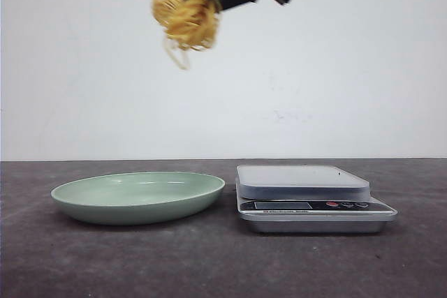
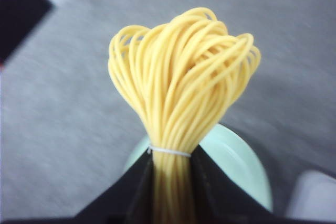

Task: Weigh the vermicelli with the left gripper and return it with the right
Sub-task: 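Carry the vermicelli with the right gripper back onto the green plate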

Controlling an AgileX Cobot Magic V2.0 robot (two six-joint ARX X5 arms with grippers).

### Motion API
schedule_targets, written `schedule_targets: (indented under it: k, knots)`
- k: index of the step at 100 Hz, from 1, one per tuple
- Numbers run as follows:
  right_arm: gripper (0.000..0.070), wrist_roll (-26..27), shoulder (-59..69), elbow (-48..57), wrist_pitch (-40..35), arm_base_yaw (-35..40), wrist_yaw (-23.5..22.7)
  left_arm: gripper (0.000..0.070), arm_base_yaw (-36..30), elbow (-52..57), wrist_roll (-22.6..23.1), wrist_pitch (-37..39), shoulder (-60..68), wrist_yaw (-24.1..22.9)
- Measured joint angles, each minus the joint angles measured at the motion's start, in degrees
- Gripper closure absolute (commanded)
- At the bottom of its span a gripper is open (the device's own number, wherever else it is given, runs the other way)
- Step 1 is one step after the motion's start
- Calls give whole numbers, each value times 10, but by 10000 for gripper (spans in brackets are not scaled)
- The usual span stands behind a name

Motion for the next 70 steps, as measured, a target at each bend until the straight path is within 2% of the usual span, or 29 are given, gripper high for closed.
schedule_targets:
  k: [45, 70]
  knots:
    - [700, 43, 130, 0, 5, 8, -5, 393, 0, 0, 0, 0, 0, 0]
    - [700, 83, 200, 0, 15, 18, -8, 393, 0, 0, 0, 0, 0, 0]
